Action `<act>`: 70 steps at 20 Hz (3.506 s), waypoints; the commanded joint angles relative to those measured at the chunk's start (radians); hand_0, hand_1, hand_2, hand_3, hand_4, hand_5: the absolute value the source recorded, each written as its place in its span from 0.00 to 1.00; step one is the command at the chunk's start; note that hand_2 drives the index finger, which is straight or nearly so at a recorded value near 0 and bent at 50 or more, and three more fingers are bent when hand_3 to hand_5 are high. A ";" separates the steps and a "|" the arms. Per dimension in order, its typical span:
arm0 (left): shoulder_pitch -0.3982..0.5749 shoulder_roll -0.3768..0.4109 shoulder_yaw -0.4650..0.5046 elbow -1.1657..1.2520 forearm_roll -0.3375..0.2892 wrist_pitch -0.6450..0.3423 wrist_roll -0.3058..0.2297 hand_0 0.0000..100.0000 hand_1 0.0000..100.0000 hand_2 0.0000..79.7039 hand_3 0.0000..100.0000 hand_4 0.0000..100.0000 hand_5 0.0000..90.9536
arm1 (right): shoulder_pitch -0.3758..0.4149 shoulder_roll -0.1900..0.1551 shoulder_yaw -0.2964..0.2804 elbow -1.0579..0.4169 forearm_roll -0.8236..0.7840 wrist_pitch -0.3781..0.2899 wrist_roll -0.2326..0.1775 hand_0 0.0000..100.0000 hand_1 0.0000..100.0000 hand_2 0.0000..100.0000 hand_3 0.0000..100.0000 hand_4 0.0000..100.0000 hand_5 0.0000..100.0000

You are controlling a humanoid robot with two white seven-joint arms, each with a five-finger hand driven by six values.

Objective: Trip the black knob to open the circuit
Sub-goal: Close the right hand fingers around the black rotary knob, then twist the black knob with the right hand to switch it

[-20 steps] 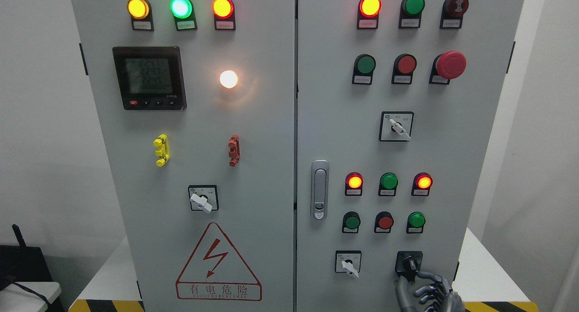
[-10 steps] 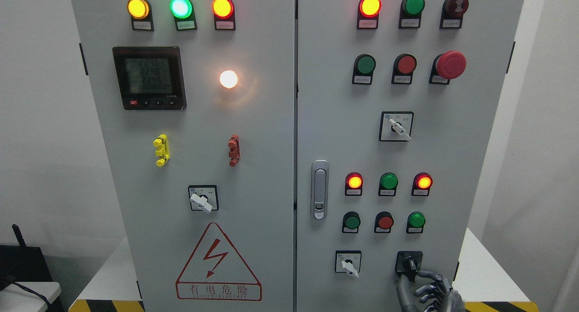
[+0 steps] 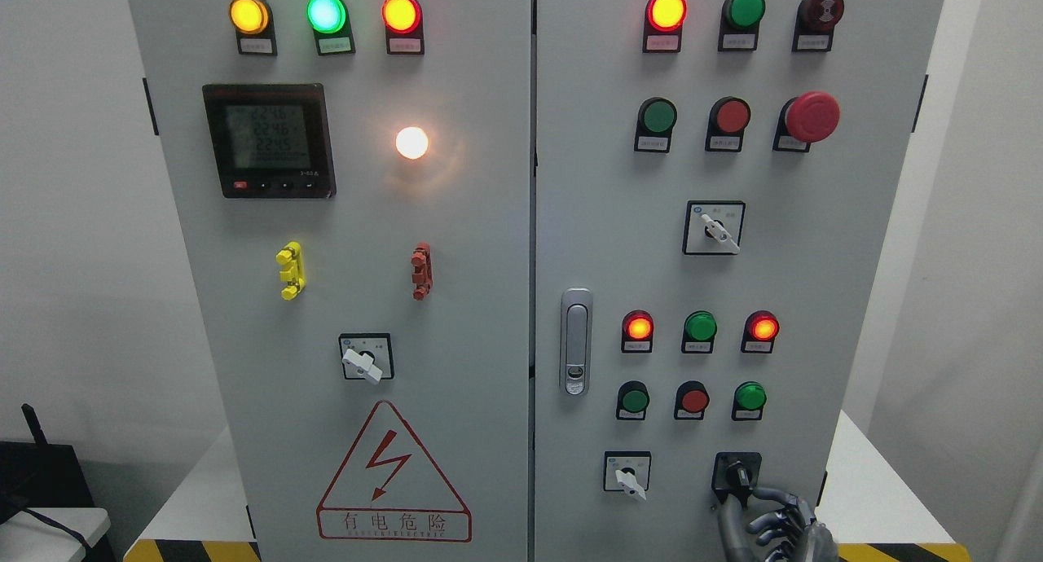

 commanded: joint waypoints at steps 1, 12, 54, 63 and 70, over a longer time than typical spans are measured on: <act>-0.008 0.000 0.000 0.000 -0.032 0.000 0.001 0.12 0.39 0.00 0.00 0.00 0.00 | -0.002 -0.001 -0.002 0.004 0.000 -0.001 0.000 0.38 0.76 0.45 0.80 0.86 0.90; -0.008 0.000 0.000 0.000 -0.034 0.000 0.001 0.12 0.39 0.00 0.00 0.00 0.00 | -0.007 0.001 -0.002 0.004 0.000 0.001 0.000 0.40 0.77 0.48 0.80 0.86 0.90; -0.008 0.000 0.000 0.000 -0.034 0.000 0.001 0.12 0.39 0.00 0.00 0.00 0.00 | -0.009 0.010 0.005 0.004 -0.015 0.002 0.008 0.44 0.75 0.51 0.82 0.87 0.90; -0.008 0.000 0.000 0.000 -0.034 0.000 0.001 0.12 0.39 0.00 0.00 0.00 0.00 | -0.009 0.016 0.010 0.002 -0.017 0.001 0.008 0.45 0.74 0.52 0.82 0.87 0.91; -0.008 0.000 0.000 0.000 -0.034 0.000 0.001 0.12 0.39 0.00 0.00 0.00 0.00 | -0.009 0.016 0.010 0.002 -0.017 0.001 0.008 0.45 0.74 0.52 0.83 0.88 0.91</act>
